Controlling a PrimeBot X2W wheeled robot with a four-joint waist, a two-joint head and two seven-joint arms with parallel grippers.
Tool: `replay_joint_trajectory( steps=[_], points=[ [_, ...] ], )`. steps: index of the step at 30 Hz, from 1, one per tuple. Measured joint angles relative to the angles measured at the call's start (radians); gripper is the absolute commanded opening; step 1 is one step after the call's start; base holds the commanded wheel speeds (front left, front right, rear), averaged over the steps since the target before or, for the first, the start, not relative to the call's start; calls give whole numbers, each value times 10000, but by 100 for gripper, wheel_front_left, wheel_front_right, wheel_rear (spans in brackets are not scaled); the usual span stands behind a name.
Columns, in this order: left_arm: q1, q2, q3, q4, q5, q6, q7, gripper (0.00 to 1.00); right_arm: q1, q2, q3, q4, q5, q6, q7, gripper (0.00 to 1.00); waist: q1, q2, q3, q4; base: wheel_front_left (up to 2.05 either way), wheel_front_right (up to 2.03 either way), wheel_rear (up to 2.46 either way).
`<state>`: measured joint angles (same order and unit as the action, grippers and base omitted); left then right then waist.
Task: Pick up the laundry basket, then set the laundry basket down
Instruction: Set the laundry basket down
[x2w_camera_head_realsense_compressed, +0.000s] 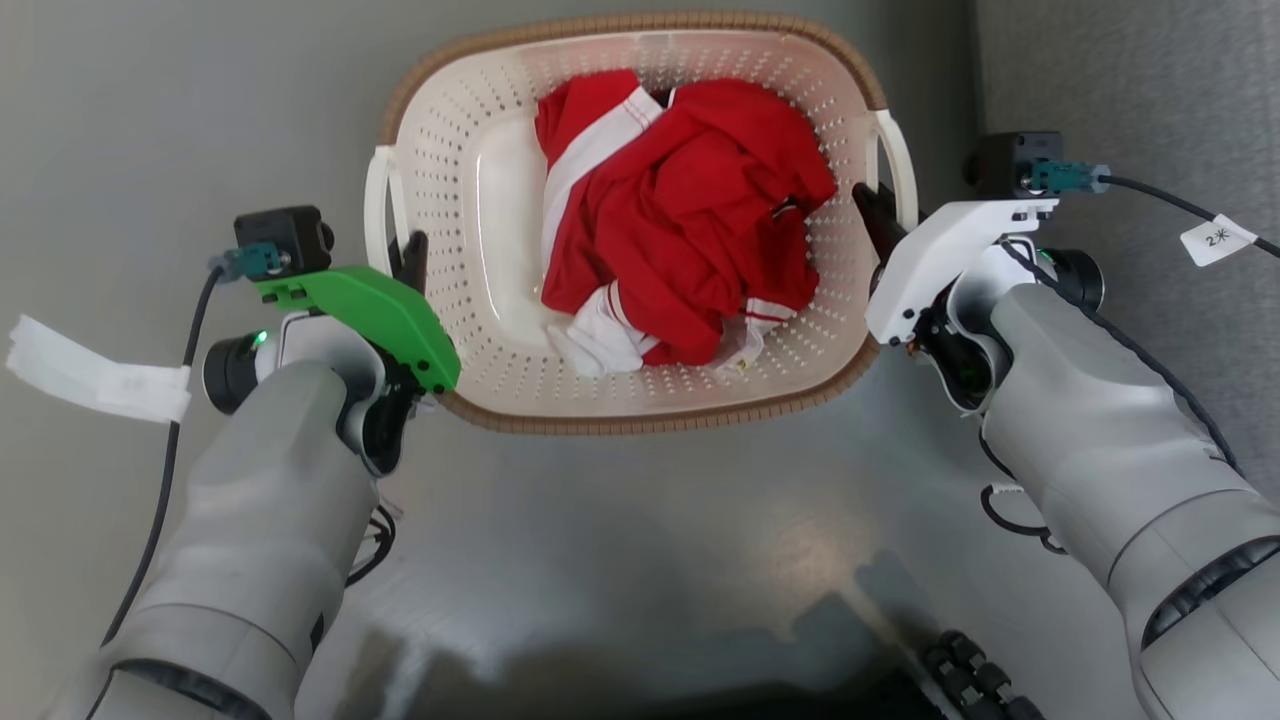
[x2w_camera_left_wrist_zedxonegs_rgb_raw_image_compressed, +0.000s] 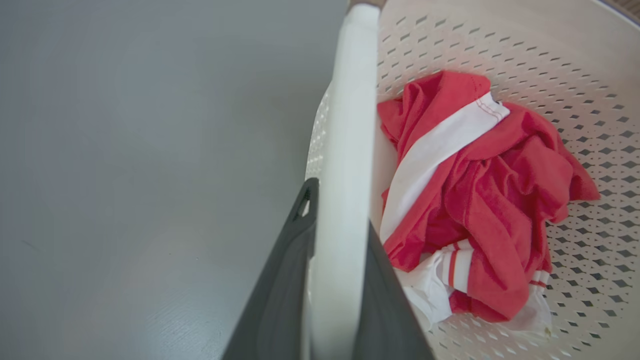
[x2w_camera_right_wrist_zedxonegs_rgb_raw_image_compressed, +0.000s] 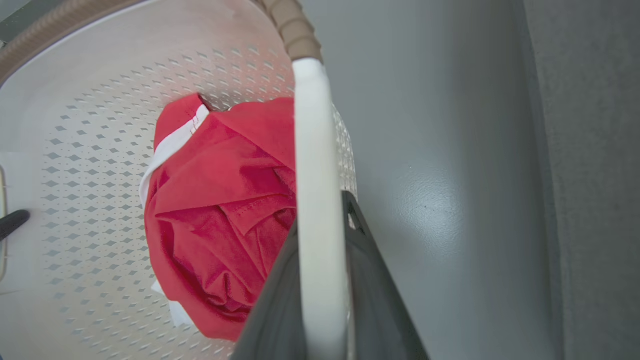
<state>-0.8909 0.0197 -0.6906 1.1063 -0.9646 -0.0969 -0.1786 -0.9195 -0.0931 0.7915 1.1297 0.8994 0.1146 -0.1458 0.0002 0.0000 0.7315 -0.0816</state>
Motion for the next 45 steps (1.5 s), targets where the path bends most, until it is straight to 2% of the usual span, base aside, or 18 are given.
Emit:
replay_joint_trajectory(
  steps=[19,45],
  points=[
    [-879,-12,-44,132,92,-138,-430,0,-791,6,-178,251,-125,82,-750,0,-1,0,1488,27,0,0,0],
    [-1461,-12,-15,174,288,-188,-644,0,-1284,25,-468,326,-504,-15,-1003,0,-2,0,2277,73,0,0,0]
  ],
)
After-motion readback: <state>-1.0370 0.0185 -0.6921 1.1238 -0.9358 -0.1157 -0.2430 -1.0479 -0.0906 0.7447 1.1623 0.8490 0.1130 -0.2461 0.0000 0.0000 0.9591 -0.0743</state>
